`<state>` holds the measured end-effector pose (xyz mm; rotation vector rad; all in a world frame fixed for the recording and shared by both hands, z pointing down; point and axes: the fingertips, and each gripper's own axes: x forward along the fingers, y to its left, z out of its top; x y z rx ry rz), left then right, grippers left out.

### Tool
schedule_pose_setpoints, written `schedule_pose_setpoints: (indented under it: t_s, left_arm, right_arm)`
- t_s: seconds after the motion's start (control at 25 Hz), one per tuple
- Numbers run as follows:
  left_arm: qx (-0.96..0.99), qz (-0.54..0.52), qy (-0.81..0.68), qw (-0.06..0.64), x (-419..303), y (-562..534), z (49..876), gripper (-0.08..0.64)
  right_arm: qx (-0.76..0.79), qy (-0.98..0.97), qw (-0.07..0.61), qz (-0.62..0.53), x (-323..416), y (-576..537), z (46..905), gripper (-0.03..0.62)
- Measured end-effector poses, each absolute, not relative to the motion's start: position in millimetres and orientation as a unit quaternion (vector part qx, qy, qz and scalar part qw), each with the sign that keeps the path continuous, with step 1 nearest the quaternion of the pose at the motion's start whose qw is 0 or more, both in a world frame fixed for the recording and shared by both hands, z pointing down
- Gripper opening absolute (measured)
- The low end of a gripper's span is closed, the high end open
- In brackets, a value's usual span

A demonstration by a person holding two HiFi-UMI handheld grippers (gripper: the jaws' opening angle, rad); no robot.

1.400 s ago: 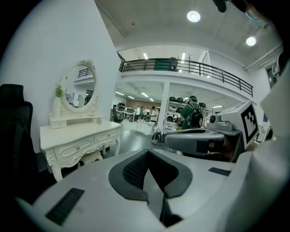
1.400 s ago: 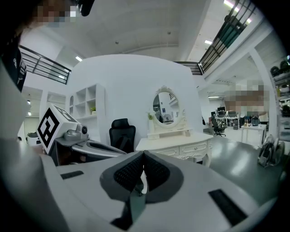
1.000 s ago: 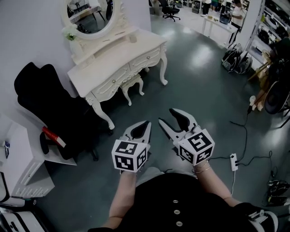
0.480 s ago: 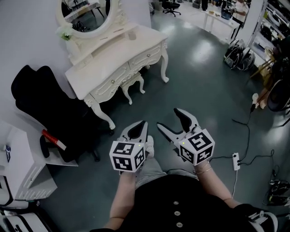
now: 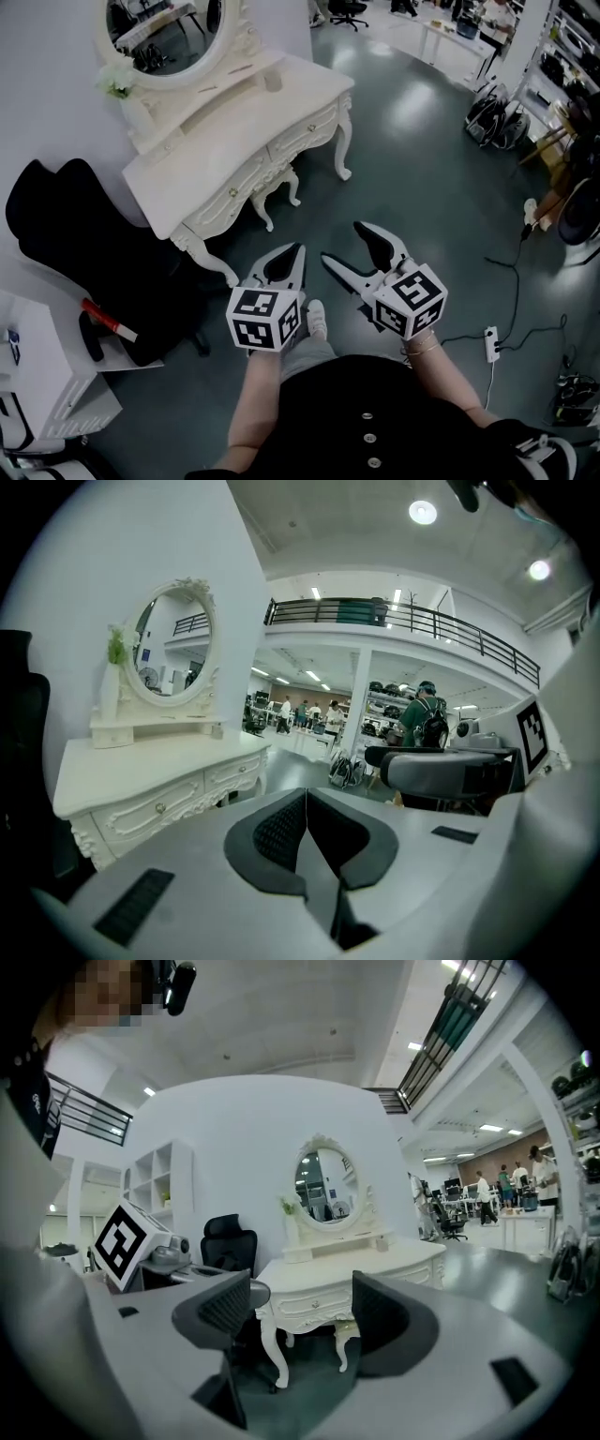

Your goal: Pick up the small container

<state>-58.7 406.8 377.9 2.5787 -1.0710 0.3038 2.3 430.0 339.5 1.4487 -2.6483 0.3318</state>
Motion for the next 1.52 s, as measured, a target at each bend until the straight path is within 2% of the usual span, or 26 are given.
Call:
schedule_pose_setpoints:
  t_s: [0.6, 1.52]
  left_arm:
    - [0.911, 0.098, -0.37, 0.155, -80.0, 223.9, 360.2, 0.014]
    - [0.902, 0.121, -0.37, 0.19, -59.8, 137.3, 392.1, 0.014]
  right_arm:
    - [0.483, -0.868, 0.059, 0.103, -15.7, 249.4, 330.8, 0.325]
    - [0.491, -0.859, 0.06, 0.132, 9.7, 149.2, 352.1, 0.341]
